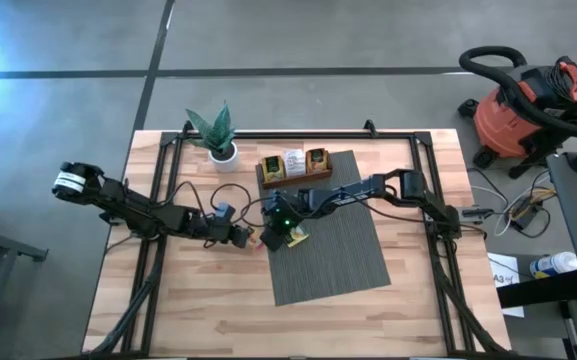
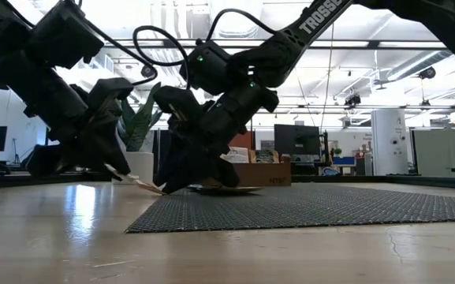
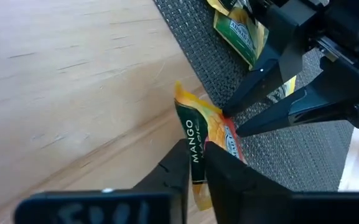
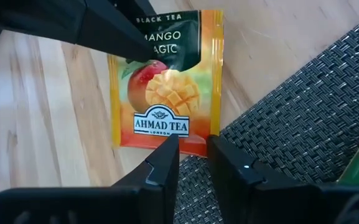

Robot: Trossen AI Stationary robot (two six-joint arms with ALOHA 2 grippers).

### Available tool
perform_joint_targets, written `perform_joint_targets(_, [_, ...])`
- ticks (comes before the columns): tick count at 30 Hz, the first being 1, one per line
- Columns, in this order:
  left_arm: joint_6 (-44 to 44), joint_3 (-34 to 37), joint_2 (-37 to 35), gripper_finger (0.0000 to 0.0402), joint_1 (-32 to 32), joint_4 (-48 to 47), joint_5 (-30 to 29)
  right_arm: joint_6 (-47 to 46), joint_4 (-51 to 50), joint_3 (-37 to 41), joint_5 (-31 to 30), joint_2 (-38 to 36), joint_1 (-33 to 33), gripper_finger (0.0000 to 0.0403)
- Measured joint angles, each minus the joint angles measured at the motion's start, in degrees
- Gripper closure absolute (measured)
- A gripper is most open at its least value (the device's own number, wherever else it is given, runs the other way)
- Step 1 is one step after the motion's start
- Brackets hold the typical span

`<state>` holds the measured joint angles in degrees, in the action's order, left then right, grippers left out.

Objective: Pick & Place Tea
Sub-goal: Put the orange tea bag into the right compartment of the wooden organizer

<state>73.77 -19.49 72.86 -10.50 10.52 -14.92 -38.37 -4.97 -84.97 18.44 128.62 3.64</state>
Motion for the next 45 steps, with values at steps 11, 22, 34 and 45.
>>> perform_joint_targets(11, [-7.8, -3.1, -0.1, 0.04, 0.0, -1.4, 0.1, 10.5, -7.0, -4.6, -0.2, -2.1, 0.6, 0.0312])
perform_joint_targets(22, [-37.7, -16.8, -0.7, 0.0401, -0.2, -24.5, -3.8, 42.1, -25.3, -15.4, -0.6, -6.3, 2.7, 0.0313])
perform_joint_targets(34, [-53.3, -20.8, -0.7, 0.0401, 0.6, -27.6, -9.8, 58.4, -29.5, -20.6, -5.6, -6.3, 2.0, 0.0321])
perform_joint_targets(45, [-57.7, -21.1, -0.7, 0.0401, 1.1, -27.1, -9.8, 59.1, -29.2, -19.4, -5.6, -5.6, 1.9, 0.0307])
